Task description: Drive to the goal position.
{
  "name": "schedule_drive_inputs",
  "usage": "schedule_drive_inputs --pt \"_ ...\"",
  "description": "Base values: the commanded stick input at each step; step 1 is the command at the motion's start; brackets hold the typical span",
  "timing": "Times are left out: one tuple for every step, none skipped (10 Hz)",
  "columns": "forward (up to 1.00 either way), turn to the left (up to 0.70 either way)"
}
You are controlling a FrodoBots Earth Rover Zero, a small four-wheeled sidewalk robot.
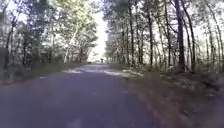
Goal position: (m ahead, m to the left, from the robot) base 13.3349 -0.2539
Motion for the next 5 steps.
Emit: schedule_drive_inputs --pt "0.45 0.27" --pt "0.45 0.27" --pt "0.45 0.12" --pt "0.45 0.00" --pt "0.45 0.00"
